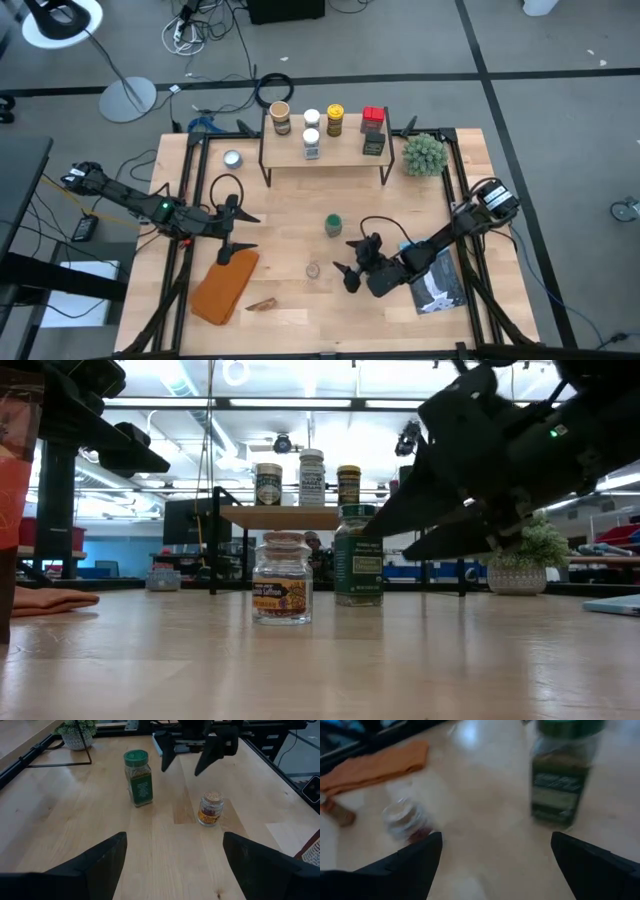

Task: Shelf spices
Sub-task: Put the green seasoning bottle on the shelf

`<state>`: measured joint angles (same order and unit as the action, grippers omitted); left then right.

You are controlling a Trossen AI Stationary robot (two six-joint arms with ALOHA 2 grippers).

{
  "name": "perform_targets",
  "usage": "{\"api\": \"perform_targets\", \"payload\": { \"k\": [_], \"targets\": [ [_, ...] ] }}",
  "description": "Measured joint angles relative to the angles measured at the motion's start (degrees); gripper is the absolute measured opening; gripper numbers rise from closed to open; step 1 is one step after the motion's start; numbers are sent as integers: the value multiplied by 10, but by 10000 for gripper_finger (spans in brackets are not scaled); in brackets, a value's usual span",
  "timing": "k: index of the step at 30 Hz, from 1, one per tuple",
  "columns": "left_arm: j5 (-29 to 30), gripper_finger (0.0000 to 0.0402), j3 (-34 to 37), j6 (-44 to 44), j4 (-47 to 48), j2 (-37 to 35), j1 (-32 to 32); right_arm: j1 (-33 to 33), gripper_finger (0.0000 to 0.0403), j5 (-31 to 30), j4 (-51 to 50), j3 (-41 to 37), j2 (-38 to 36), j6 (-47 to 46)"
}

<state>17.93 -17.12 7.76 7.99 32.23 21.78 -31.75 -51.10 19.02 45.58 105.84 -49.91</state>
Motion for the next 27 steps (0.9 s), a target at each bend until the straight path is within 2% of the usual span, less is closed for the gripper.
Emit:
{"api": "perform_targets", "payload": {
  "k": [3, 11, 17, 22, 27],
  "targets": [
    [0, 335, 0, 0, 0, 0, 0, -9, 373, -44, 1, 0, 0, -6],
    [0, 335, 0, 0, 0, 0, 0, -17, 362, -63, -12, 2, 0, -34],
    [0, 335, 0, 0, 0, 0, 0, 16, 348, -63, -123, 31, 0, -34],
    [0, 335, 0, 0, 0, 0, 0, 51, 346, -33, -123, 50, 0, 8],
    [0, 335, 0, 0, 0, 0, 0, 76, 346, -35, -119, 52, 0, 6]
  ]
}}
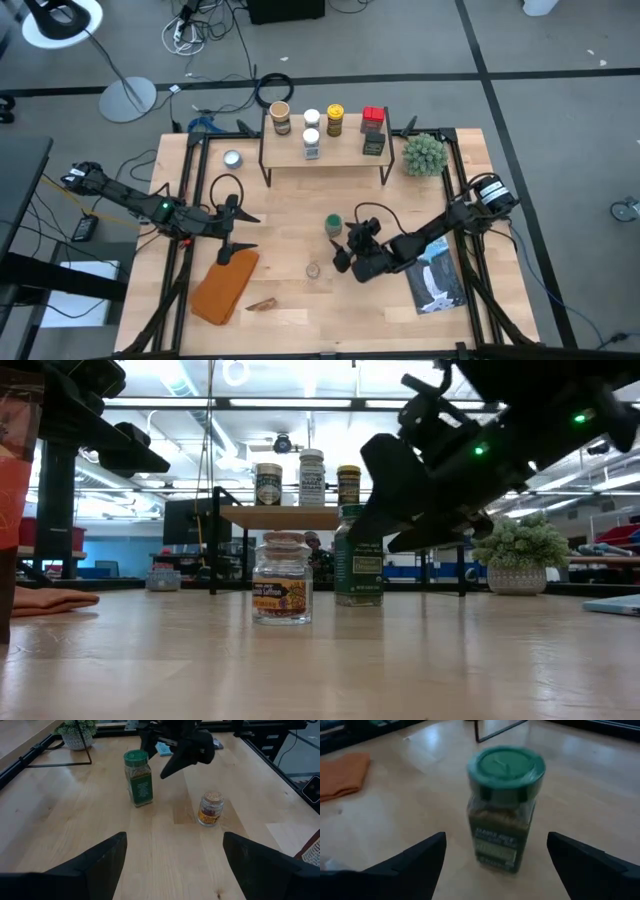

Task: Shelf spices
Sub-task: Put the green seasoning bottle on the shelf

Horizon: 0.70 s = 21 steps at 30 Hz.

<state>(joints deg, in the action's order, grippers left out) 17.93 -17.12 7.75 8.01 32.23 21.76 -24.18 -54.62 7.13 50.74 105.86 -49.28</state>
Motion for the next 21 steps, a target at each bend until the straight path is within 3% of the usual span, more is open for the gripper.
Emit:
{"api": "perform_targets", "payload": {
  "k": [13, 21],
  "targets": [
    [0, 335, 0, 0, 0, 0, 0, 48, 341, 46, 19, 0, 0, 6],
    [0, 335, 0, 0, 0, 0, 0, 65, 276, 49, 19, 0, 0, 19]
  ]
}}
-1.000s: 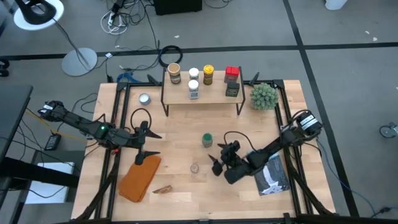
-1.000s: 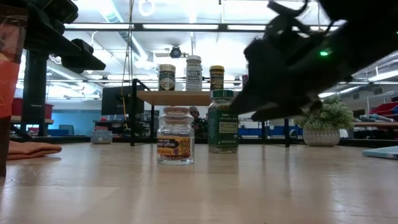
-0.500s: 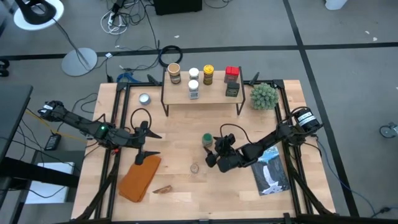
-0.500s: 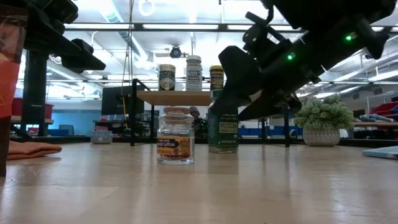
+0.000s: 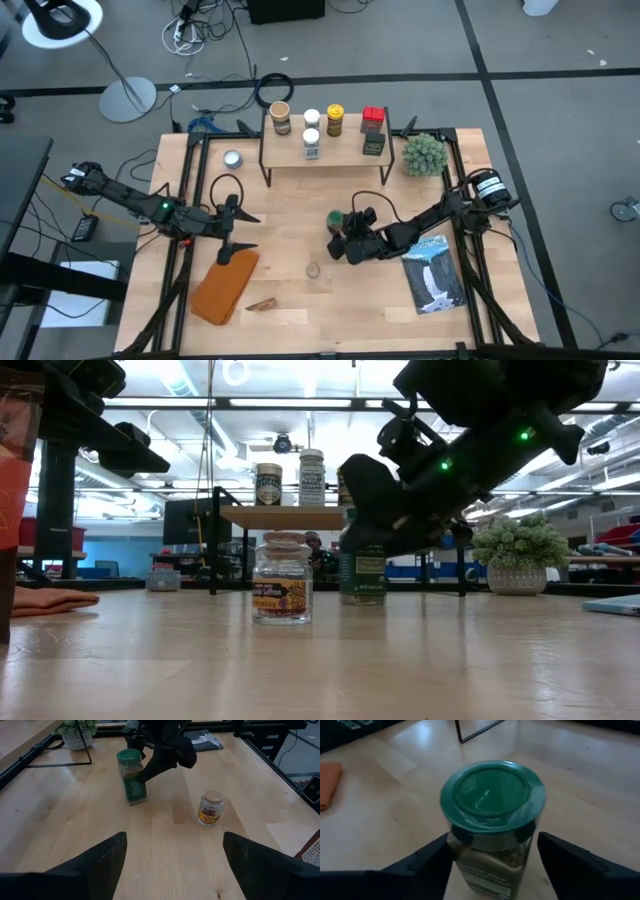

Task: Shelf spices
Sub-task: Put the green seasoning bottle on the shelf

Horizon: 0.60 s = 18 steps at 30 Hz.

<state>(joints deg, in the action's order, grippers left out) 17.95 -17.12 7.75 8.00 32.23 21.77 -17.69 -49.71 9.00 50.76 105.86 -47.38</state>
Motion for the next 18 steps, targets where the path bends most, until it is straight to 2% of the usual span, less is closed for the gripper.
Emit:
{"api": "perform_targets", "payload": {
  "k": [7, 18],
  "targets": [
    [0, 335, 0, 0, 0, 0, 0, -1, 205, -3, 3, 0, 0, 11],
    [0, 335, 0, 0, 0, 0, 0, 6, 203, 2, 10, 1, -35, 26]
  ]
}}
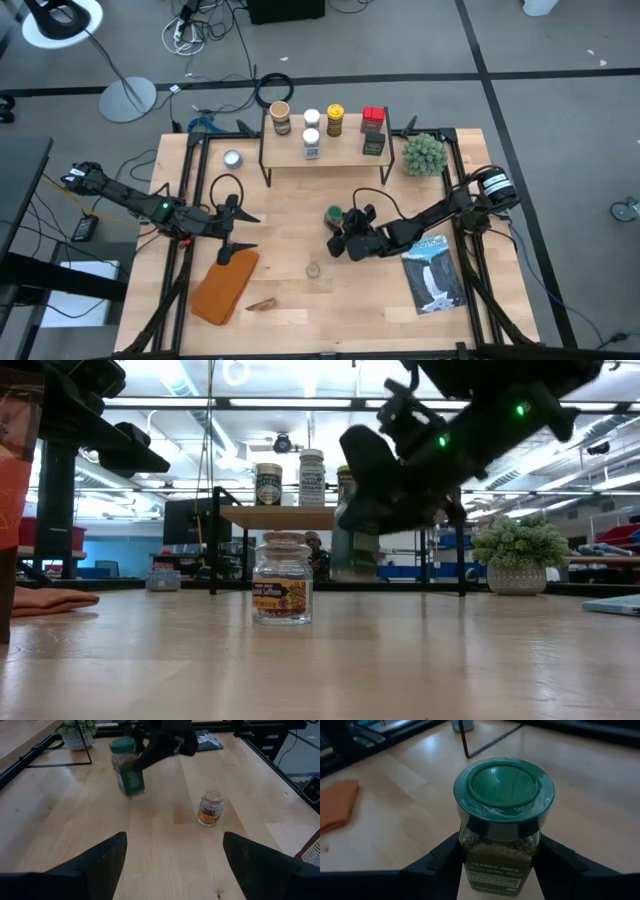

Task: Shelf spices
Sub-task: Put the green seasoning bottle on the shelf

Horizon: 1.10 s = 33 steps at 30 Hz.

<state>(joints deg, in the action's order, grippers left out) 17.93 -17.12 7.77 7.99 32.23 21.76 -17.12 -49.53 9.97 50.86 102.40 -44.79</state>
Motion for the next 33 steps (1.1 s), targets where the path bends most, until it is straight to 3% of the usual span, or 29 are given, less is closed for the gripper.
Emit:
{"api": "perform_targets", "payload": {
  "k": [9, 15, 19, 33],
  "targets": [
    [0, 335, 0, 0, 0, 0, 0, 27, 202, -3, -127, 115, -39, 102],
    [0, 335, 0, 0, 0, 0, 0, 72, 202, -4, -330, 244, -41, 79],
    [0, 335, 0, 0, 0, 0, 0, 97, 203, -26, -399, 301, -41, 75],
    [0, 335, 0, 0, 0, 0, 0, 192, 204, -47, -416, 298, -41, -10]
  ]
}}
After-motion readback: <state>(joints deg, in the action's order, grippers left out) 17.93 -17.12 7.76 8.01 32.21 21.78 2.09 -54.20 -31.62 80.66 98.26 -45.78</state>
